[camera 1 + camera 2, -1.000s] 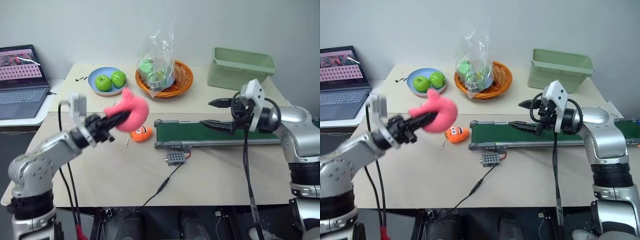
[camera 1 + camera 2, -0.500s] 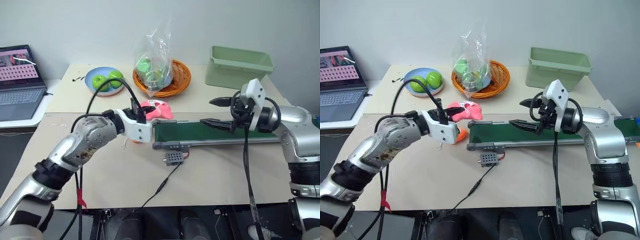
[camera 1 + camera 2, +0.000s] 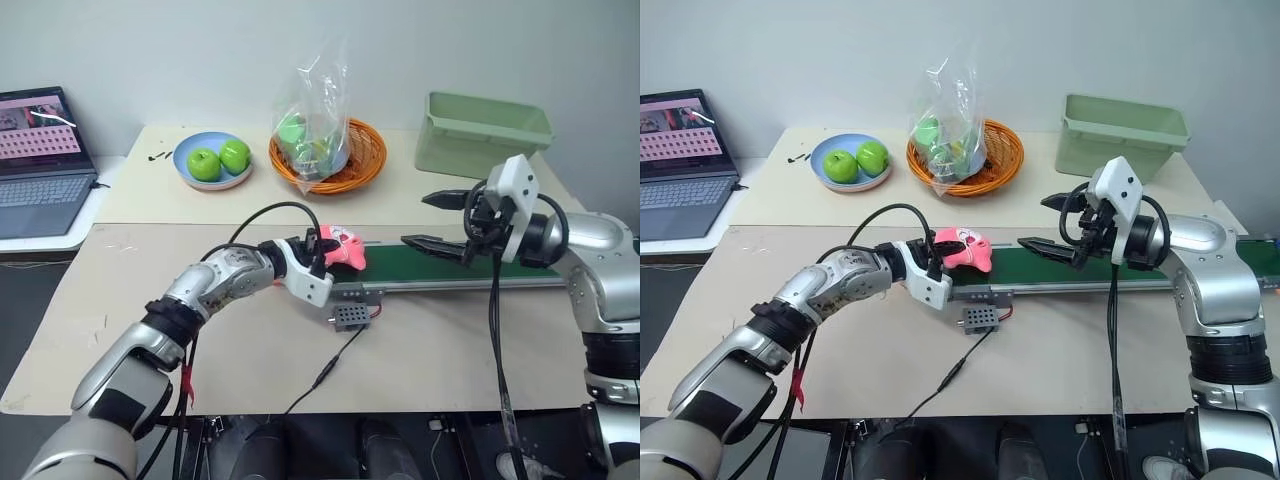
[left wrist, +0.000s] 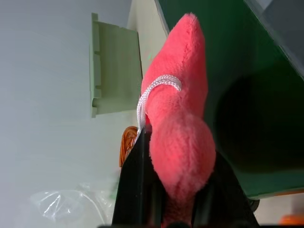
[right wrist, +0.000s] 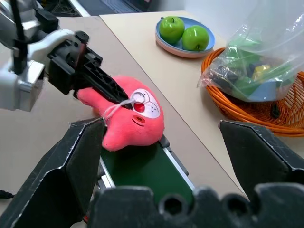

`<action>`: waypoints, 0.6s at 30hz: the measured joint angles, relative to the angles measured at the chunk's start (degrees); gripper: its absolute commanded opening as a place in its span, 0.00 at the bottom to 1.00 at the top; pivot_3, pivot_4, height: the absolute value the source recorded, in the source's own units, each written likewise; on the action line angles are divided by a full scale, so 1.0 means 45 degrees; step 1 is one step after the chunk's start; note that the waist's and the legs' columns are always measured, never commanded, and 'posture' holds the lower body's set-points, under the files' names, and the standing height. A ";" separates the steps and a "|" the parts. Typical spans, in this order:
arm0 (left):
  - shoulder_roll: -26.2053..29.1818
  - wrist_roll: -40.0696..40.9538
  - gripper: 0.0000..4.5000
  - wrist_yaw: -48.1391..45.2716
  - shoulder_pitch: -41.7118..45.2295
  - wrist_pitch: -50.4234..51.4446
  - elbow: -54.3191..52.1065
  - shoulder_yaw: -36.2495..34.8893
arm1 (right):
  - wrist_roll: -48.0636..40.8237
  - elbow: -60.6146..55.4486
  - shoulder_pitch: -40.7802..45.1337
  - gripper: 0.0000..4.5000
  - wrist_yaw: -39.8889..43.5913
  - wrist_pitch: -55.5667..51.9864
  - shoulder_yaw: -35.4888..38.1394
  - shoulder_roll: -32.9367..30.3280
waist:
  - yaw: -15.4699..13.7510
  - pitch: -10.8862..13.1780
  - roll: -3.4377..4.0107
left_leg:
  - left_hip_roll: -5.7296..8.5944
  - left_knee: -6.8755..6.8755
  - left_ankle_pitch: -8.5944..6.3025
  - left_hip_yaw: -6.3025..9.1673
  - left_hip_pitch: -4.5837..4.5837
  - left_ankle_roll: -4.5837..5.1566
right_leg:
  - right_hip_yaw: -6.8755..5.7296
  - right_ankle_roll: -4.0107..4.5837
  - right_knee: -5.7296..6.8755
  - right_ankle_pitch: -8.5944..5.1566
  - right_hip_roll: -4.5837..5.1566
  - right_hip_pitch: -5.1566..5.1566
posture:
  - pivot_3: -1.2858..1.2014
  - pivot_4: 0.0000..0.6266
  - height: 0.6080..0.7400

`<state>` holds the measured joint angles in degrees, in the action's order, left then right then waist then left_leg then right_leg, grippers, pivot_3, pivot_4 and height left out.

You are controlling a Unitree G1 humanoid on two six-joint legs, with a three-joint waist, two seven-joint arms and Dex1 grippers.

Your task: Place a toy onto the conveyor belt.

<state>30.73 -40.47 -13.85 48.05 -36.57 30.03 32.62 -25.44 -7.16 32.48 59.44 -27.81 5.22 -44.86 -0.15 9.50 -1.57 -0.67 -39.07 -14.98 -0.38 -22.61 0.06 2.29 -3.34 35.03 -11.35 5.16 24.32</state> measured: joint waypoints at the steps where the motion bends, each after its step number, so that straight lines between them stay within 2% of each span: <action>1: -0.0064 0.0000 0.21 -0.0005 0.0011 -0.0008 0.0131 0.0000 | -0.0029 -0.0063 0.0000 1.00 -0.0006 -0.0025 0.0013 -0.0026 | -0.0003 0.0000 0.0000 | 0.0000 0.0000 0.0000 -0.0001 0.0000 0.0000 | 0.0000 -0.0001 0.0001 0.0001 0.0000 0.0000 | 0.52 0.24 1.00; 3: -0.0231 -0.0005 0.32 -0.0070 0.0022 -0.0016 0.0617 0.0003 | -0.0056 -0.0166 -0.0007 1.00 -0.0045 -0.0062 0.0031 -0.0074 | 0.0003 0.0000 0.0000 | 0.0000 -0.0002 0.0000 -0.0001 -0.0003 0.0000 | -0.0001 -0.0004 0.0002 0.0002 -0.0001 0.0001 | 0.52 0.24 1.00; 7: -0.0408 0.0144 0.66 -0.0383 0.0051 0.0021 0.1055 -0.0027 | -0.0087 -0.0169 -0.0033 1.00 -0.0151 -0.0070 0.0034 -0.0135 | -0.0004 0.0000 0.0000 | 0.0000 -0.0008 0.0000 0.0001 -0.0003 0.0000 | -0.0002 -0.0004 0.0003 0.0003 0.0000 0.0000 | 0.52 0.24 1.00; 11: -0.0711 0.1469 0.99 -0.1428 0.0029 0.0136 0.1072 -0.0523 | -0.0119 -0.0151 -0.0032 1.00 -0.0170 -0.0068 0.0032 -0.0140 | -0.0004 0.0000 0.0000 | -0.0001 -0.0012 0.0000 0.0002 -0.0007 0.0000 | -0.0003 -0.0005 0.0005 0.0003 0.0000 0.0001 | 0.52 0.24 1.00; 18: -0.0699 0.4063 0.99 -0.3709 -0.0824 0.1536 0.0460 -0.1821 | -0.0096 0.0239 -0.0026 1.00 -0.0143 -0.0039 0.0018 -0.0136 | 0.0099 0.0000 0.0000 | -0.0004 -0.0014 -0.0001 0.0004 -0.0006 0.0002 | -0.0002 -0.0005 0.0014 0.0003 -0.0002 0.0002 | 0.52 0.24 1.00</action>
<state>27.59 -22.18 -30.54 44.34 -29.66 32.10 24.43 -25.87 -6.08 32.37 58.80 -27.98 5.30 -45.47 0.30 9.50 -1.57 -0.69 -39.13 -14.98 -0.36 -22.64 0.08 2.28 -3.36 35.09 -11.33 5.16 24.33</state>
